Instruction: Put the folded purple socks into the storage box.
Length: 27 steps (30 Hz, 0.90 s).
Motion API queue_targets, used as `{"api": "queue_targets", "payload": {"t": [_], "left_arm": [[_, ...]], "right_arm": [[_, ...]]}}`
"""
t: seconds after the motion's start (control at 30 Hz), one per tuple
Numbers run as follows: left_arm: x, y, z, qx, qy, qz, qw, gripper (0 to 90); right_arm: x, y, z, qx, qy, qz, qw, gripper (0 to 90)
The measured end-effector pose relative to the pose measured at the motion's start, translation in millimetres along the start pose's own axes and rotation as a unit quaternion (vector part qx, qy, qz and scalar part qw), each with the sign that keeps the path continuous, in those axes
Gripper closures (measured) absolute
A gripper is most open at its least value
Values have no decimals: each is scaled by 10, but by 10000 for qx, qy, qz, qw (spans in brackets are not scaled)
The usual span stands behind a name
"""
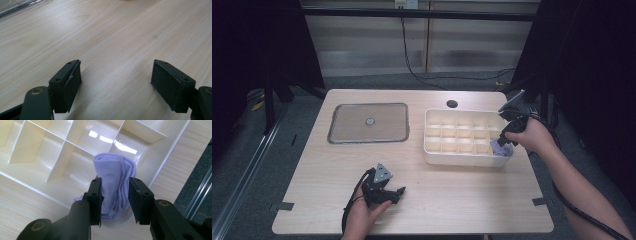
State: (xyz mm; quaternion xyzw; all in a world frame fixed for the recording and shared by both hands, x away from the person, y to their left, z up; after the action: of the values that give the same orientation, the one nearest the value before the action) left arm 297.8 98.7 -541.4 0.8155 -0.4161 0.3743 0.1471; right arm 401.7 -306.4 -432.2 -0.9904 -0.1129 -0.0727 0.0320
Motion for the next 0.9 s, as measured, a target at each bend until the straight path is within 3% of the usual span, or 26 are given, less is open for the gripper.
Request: {"api": "queue_targets", "payload": {"t": [0.27, 0.6, 0.9], "left_arm": [[1, 2, 1, -4, 3, -10, 10000, 236], [0, 0, 0, -3, -2, -1, 10000, 236], [1, 2, 1, -3, 3, -9, 10000, 236]], "right_arm": [[53, -7, -101, -98, -57, -66, 9999, 724], [95, -17, -200, -54, -117, -13, 9999, 791], [95, -30, -187, -81, -262, -46, 9996, 846]]}}
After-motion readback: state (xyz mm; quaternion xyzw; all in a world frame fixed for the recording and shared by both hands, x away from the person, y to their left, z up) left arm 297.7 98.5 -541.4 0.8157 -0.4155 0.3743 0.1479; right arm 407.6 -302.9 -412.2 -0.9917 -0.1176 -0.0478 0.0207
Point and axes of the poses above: each handheld gripper's, and its own axes: z roughly forward along the jaws, x roughly out of its top, y roughly to its right, the point moved 5 cm from there along z, roughly forward along the jaws, and after that the axes turned 7 degrees about z, right-handed, at the moved point
